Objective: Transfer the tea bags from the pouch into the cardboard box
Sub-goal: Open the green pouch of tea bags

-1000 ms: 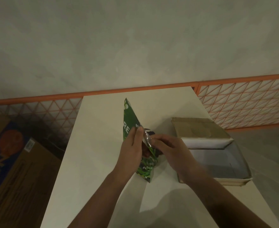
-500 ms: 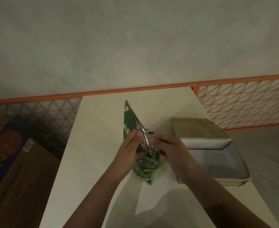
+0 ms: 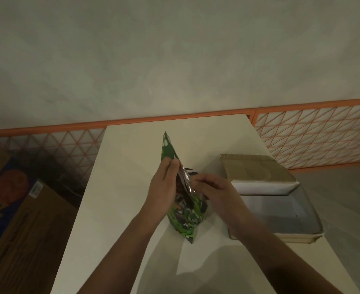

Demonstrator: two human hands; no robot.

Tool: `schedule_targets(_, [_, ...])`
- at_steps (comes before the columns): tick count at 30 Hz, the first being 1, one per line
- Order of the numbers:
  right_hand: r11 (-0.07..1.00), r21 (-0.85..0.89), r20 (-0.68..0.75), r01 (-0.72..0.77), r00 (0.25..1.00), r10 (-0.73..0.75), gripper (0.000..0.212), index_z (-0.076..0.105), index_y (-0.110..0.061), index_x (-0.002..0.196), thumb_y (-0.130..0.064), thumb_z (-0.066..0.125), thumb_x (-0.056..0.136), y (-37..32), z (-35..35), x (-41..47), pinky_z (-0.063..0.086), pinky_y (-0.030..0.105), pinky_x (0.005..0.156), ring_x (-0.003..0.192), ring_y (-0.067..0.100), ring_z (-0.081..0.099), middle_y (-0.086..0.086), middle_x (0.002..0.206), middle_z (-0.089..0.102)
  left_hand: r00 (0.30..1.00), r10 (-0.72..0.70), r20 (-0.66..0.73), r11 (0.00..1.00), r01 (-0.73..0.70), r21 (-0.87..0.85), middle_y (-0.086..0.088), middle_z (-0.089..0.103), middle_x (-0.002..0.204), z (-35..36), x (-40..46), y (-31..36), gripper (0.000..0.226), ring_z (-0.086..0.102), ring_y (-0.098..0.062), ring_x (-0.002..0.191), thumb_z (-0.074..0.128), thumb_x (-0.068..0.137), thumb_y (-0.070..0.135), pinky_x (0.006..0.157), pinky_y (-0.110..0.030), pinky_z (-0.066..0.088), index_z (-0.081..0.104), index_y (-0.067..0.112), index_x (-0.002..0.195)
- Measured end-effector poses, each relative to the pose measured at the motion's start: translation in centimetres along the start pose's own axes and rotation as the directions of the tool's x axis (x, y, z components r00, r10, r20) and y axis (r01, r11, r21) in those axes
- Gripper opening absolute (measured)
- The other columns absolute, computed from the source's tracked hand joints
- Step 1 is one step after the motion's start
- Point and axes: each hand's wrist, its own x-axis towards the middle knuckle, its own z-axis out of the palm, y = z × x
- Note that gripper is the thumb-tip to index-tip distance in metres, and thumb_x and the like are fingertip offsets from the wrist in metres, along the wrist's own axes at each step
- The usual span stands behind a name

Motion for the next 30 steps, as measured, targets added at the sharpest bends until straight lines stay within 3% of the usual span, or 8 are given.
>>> schedule_targets(2, [0.999, -0.029, -0.040, 0.032, 0.999, -0.033, 0.012, 0.074, -0.020, 0.093, -0.016, 0.063, 0.090, -0.2, 0.2, 0.2, 0.046, 0.013, 0.067, 0.076, 0.002, 0.066, -0.009, 0.082, 0.073, 0.999, -0.003, 0.034, 1.000, 0.003, -0.013, -0.025, 0.057, 0.091, -0.2, 0.1, -0.1, 0.032, 0.059, -0.034, 0.082, 0.045, 0.106, 0.034, 0.083, -0.048, 0.051, 0.053, 0.009, 0.088])
schedule_targets(5, [0.987, -0.134, -0.067, 0.086, 0.993, -0.096, 0.018, 0.074, -0.024, 0.105, -0.027, 0.067, 0.088, -0.6, 0.8, 0.5, 0.047, 0.008, 0.065, 0.079, -0.002, 0.067, -0.011, 0.090, 0.074, 0.997, -0.011, 0.082, 1.000, 0.012, -0.020, -0.016, 0.052, 0.083, -0.3, 0.1, -0.2, 0.031, 0.055, -0.021, 0.079, 0.043, 0.107, 0.026, 0.079, -0.040, 0.046, 0.050, 0.011, 0.081])
schedule_targets(9, [0.991, -0.101, -0.087, 0.087, 0.992, -0.096, 0.014, 0.078, -0.020, 0.094, -0.017, 0.064, 0.091, -0.8, 0.9, 0.5, 0.047, 0.008, 0.064, 0.074, 0.001, 0.068, -0.007, 0.082, 0.075, 0.992, -0.015, 0.129, 0.996, 0.026, -0.081, -0.025, 0.049, 0.088, -0.6, 0.0, -0.5, 0.034, 0.050, -0.020, 0.083, 0.043, 0.107, 0.025, 0.083, -0.040, 0.042, 0.044, -0.003, 0.087])
schedule_targets(14, [0.990, 0.128, -0.045, -0.066, 0.996, 0.072, 0.017, 0.077, -0.012, 0.097, -0.012, 0.062, 0.091, -0.7, 0.7, 0.5, 0.054, 0.040, 0.093, 0.094, 0.027, 0.071, 0.009, 0.093, 0.076, 0.983, -0.050, 0.178, 0.977, 0.086, -0.197, -0.019, 0.054, 0.095, -0.5, -0.4, -1.0, 0.044, 0.051, -0.023, 0.092, 0.047, 0.101, 0.034, 0.087, -0.041, 0.042, 0.046, -0.009, 0.104])
schedule_targets(16, [0.981, 0.158, -0.035, -0.111, 0.992, 0.118, 0.018, 0.077, -0.012, 0.097, -0.013, 0.060, 0.091, -0.6, 0.7, 0.6, 0.052, 0.044, 0.096, 0.096, 0.030, 0.070, 0.011, 0.095, 0.075, 0.983, -0.080, 0.164, 0.969, 0.115, -0.217, -0.018, 0.056, 0.099, -0.3, -0.4, -1.3, 0.039, 0.053, -0.025, 0.095, 0.044, 0.105, 0.029, 0.090, -0.045, 0.045, 0.047, -0.009, 0.107])
schedule_targets(19, [0.991, 0.111, -0.030, -0.076, 0.996, 0.079, 0.018, 0.077, -0.013, 0.097, -0.014, 0.060, 0.093, -0.8, 0.8, 0.5, 0.055, 0.035, 0.090, 0.093, 0.025, 0.071, 0.008, 0.093, 0.076, 0.992, -0.098, 0.081, 0.985, 0.108, -0.138, -0.026, 0.058, 0.096, -0.1, 0.0, -1.4, 0.029, 0.058, -0.024, 0.088, 0.041, 0.105, 0.026, 0.088, -0.049, 0.050, 0.050, 0.000, 0.097])
schedule_targets(24, [0.994, -0.105, -0.010, 0.037, 0.999, -0.038, 0.017, 0.077, -0.018, 0.096, -0.017, 0.060, 0.093, -0.9, 0.9, 0.4, 0.052, 0.014, 0.073, 0.083, 0.009, 0.070, -0.004, 0.087, 0.076, 0.999, -0.038, -0.034, 0.999, 0.039, 0.030, -0.001, 0.051, 0.075, 0.1, 1.1, -0.1, 0.028, 0.050, -0.014, 0.069, 0.042, 0.106, 0.028, 0.069, -0.034, 0.039, 0.045, 0.020, 0.080])
schedule_targets(30, [0.985, -0.173, -0.097, 0.024, 0.994, -0.041, 0.011, 0.072, -0.021, 0.093, -0.019, 0.061, 0.091, -1.0, 1.0, 1.3, 0.046, 0.007, 0.060, 0.075, 0.002, 0.064, -0.007, 0.085, 0.072, 0.998, 0.033, 0.047, 0.996, -0.037, 0.082, -0.004, 0.051, 0.077, -0.1, 1.8, -0.2, 0.030, 0.050, -0.014, 0.071, 0.041, 0.108, 0.027, 0.071, -0.031, 0.040, 0.047, 0.016, 0.081])
